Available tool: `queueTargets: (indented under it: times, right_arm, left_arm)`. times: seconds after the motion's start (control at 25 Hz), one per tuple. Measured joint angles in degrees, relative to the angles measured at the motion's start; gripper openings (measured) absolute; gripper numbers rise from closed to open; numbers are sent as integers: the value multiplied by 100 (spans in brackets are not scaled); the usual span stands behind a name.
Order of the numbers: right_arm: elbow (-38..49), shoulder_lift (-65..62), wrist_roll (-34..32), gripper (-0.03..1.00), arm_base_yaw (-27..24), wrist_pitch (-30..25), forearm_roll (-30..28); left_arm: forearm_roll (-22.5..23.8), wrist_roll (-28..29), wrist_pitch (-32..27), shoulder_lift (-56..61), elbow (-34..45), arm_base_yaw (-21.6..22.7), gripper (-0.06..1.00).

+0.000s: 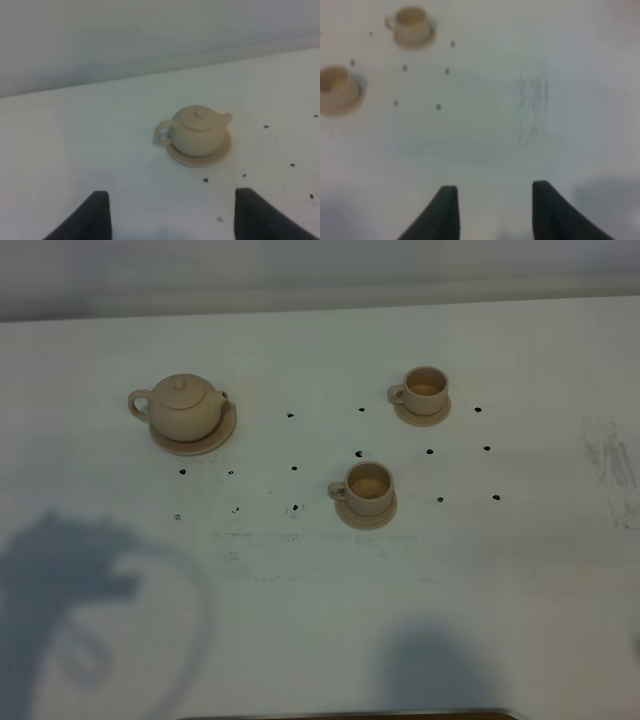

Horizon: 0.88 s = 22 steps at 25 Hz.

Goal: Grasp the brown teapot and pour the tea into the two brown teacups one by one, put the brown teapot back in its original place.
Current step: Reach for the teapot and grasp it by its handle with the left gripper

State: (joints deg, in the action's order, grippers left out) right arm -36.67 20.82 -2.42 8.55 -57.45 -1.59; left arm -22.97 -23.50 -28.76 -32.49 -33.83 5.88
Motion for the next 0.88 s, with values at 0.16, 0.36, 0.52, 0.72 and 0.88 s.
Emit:
queueTargets:
  times: [0.16,0.36,0.52,0.72,0.88]
  right_arm:
    - [323,-726,-34,36,8,-153,124]
    - [531,-1499,-34,36,86,-327,234]
    - [665,-2077,-89,36,86,-647,86]
    - [676,-2116,-125,36,86,-662,90]
    - [676,-2120,-125,36,86,-662,90]
  left_arm:
    - [16,70,-225,21,0,0,51]
    - [16,151,-274,21,0,0,51]
    - [-7,165,-295,-123,0,0,51]
    - [-236,41,-131,-590,0,-18,51]
    - [-836,-451,5,-1185,0,-18,51]
